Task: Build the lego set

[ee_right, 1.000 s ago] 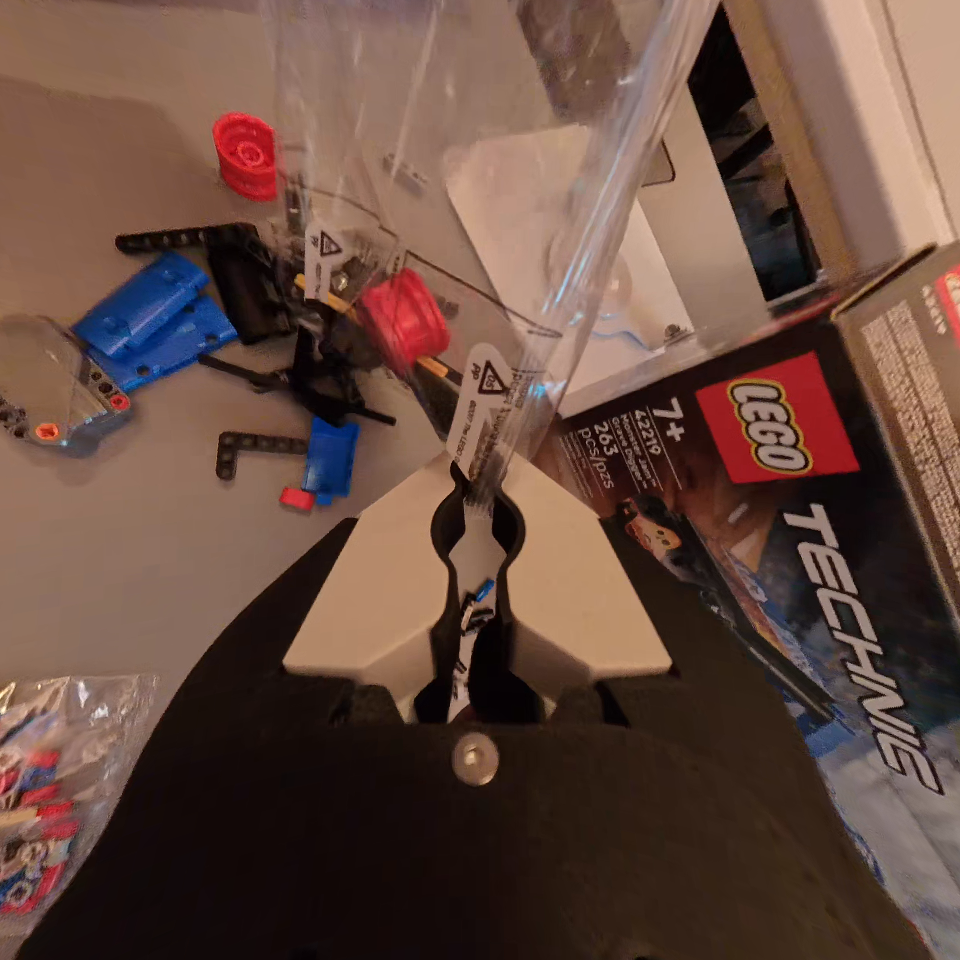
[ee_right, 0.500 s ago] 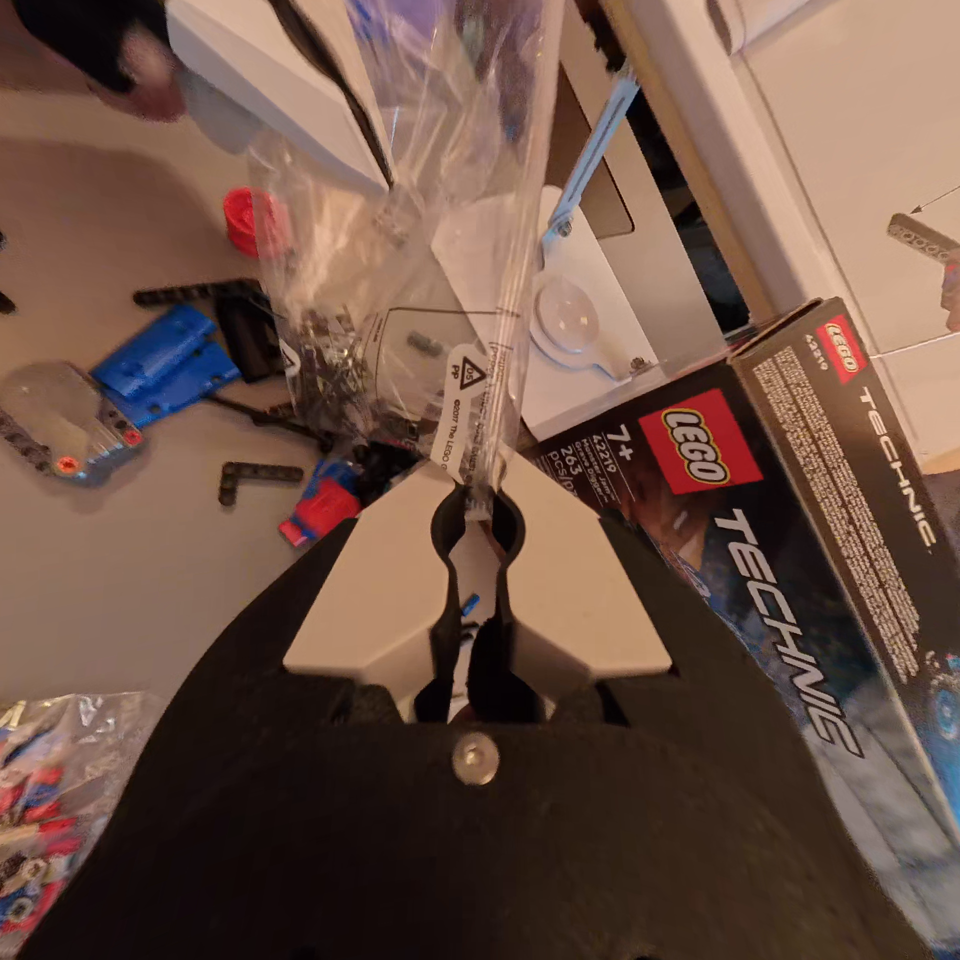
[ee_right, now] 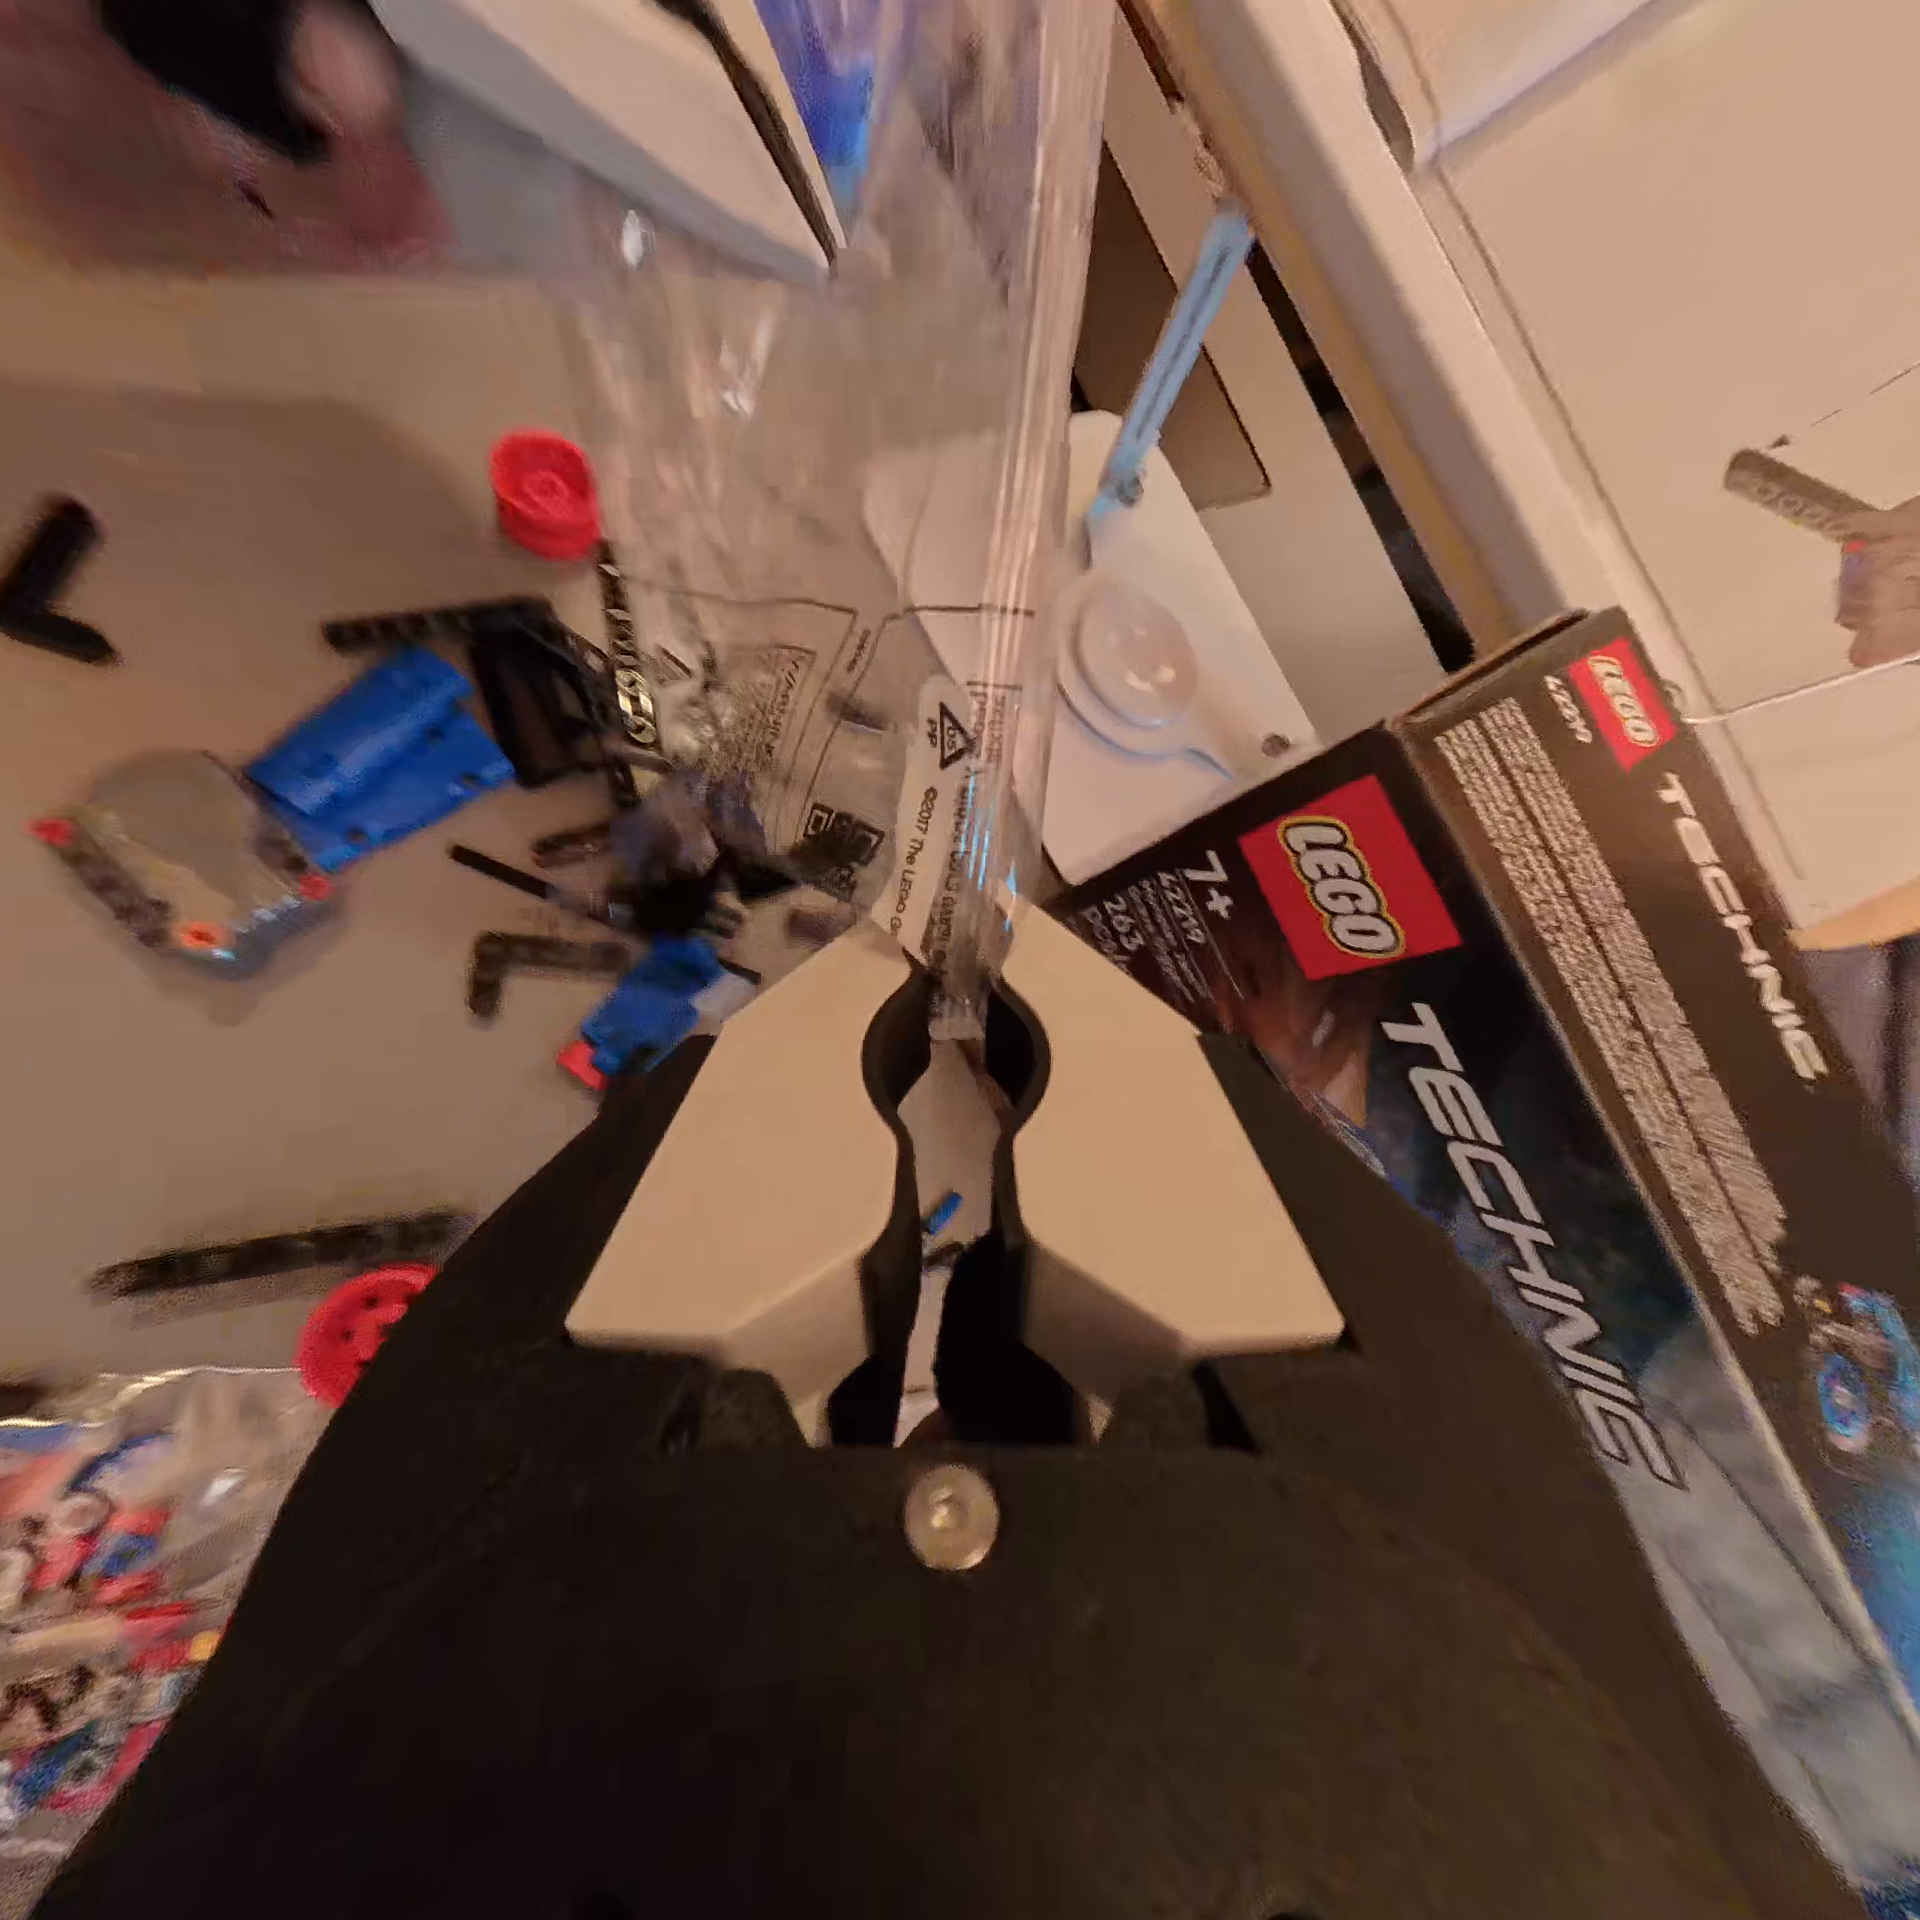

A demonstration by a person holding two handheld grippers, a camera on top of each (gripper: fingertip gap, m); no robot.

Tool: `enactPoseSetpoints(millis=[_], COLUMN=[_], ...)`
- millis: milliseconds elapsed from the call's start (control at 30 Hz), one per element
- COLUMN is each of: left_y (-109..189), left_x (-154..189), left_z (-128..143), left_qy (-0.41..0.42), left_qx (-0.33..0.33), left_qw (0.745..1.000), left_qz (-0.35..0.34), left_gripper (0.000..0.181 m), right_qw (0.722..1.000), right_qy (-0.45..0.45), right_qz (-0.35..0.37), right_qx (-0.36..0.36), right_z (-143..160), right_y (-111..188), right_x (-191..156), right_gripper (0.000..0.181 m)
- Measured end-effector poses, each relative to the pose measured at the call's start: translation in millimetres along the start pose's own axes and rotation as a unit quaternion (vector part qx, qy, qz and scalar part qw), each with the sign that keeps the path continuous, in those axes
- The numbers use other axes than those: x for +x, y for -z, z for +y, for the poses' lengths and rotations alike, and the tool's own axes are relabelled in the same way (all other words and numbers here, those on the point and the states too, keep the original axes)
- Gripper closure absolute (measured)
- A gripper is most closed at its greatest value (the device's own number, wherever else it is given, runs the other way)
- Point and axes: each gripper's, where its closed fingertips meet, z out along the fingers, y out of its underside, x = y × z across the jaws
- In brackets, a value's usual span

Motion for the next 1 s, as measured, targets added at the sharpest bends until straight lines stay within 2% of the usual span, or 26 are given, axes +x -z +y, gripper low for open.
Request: enactPoseSetpoints(millis=[67, 167, 233, 300, 400, 467, 567, 633, 733, 800, 933, 1000], left_y=[0.5, -0.2, -0.6, -1.3, -0.8, 1.6, 5.9, 7.1, 10.8, 12.8, 17.4, 21.1], left_x=[1.2, 0.7, 1.6, 0.6, 1.5, -1.5, -2.1, -2.4, -6.2, -7.0, -8.8, -10.1], left_z=[-1.8, -3.9, -5.3, -4.6, -7.0, -10.1, -16.3, -22.3, -28.5, -34.3, -43.1, -48.4], left_qy=[0.002, 0.003, 0.003, 0.002, -0.003, -0.002, -0.013, -0.007, -0.011, -0.015, -0.014, -0.008], left_qx=[-0.001, -0.001, 0.001, -0.004, -0.002, 0.001, 0.0, 0.009, 0.011, 0.007, -0.015, -0.021], left_qw=[1.0, 1.0, 1.0, 1.0, 1.0, 1.0, 1.0, 1.0, 1.0, 0.999, 0.999, 0.999], left_qz=[0.005, 0.003, 0.002, -0.001, -0.006, -0.01, -0.015, -0.014, -0.025, -0.028, -0.03, -0.028], left_gripper=[0.181, 0.181, 0.181, 0.181, 0.181, 0.181, 0.181, 0.181, 0.181, 0.181, 0.181, 0.181], right_qw=[0.999, 1.0, 0.999, 1.0, 0.998, 0.999, 0.998, 0.999, 0.995, 0.997, 0.988, 0.984], right_qy=[-0.02, -0.005, -0.022, -0.016, -0.037, -0.029, -0.041, -0.026, -0.061, -0.049, -0.097, -0.121], right_qz=[-0.011, -0.005, -0.021, -0.018, -0.035, -0.032, -0.037, -0.031, -0.051, -0.044, -0.082, -0.098], right_qx=[0.025, 0.005, 0.029, 0.005, 0.041, 0.02, 0.042, 0.019, 0.063, 0.047, 0.083, 0.089], right_z=[-7.9, -0.4, -8.6, 2.5, -10.8, -2.7, -8.8, -0.5, -18.0, -12.1, -19.2, -17.0], right_y=[5.6, 2.7, 7.6, 1.2, 7.4, 0.1, 1.5, -5.9, -0.1, -7.2, 0.5, 3.0], right_x=[-0.8, -0.8, -4.9, -3.6, -7.9, -7.7, -8.0, -8.7, -12.0, -11.3, -13.6, -12.5], right_gripper=[0.181, 0.181, 0.181, 0.18, 0.18, 0.18, 0.18, 0.18, 0.18, 0.18, 0.178, 0.17])
